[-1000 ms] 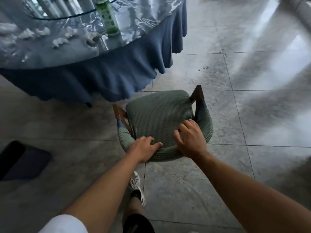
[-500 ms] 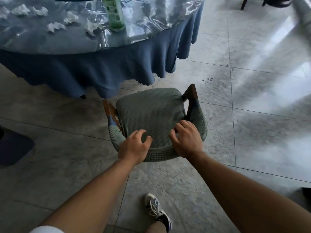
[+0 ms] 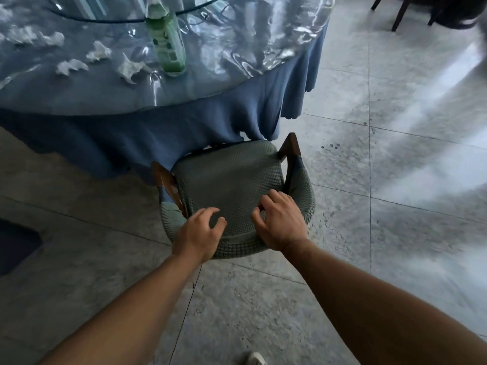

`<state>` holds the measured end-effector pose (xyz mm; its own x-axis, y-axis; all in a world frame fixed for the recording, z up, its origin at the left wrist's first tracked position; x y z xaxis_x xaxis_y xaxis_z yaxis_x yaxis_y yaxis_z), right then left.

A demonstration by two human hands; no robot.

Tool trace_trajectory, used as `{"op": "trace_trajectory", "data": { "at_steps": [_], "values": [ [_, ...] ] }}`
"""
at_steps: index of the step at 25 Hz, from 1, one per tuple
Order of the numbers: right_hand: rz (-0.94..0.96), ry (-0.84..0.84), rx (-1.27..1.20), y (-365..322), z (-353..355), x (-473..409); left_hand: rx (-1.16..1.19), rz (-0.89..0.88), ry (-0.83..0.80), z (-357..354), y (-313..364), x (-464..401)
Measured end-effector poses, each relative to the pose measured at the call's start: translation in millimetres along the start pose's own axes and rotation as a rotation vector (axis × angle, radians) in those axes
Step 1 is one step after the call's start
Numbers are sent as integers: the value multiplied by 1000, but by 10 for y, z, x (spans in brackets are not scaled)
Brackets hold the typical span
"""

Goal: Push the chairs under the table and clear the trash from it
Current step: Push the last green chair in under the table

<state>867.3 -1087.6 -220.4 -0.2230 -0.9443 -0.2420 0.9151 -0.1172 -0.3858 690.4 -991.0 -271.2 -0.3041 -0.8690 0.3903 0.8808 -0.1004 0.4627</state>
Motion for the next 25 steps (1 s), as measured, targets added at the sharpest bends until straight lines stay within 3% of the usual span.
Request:
{"op": "trace_trajectory", "data": {
  "at_steps": [9,15,18,25],
  "values": [
    [48,-62,52,394,-44,-803,67,19,26,145,390,-711],
    [144,-133,58,487,-103,-1185,-150,-32,163,144,908,-876],
    [114,-167,20,526,-122,-1347,-132,18,233,226,968,-999],
    [204,-148,-36,551,-153,-1717,-53,-51,425,444,1064,-1191]
  ]
}}
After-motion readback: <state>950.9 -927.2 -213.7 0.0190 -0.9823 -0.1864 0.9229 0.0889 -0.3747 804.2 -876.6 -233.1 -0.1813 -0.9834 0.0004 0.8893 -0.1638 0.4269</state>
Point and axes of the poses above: each hand's wrist, its own x-axis away from the middle knuckle, its own z-axis out of the back of the hand, y = z × x, the point moved 8 cm from there along -x, towards the middle knuckle, and after that the axes turned 11 degrees about z, right-handed, at the moved point
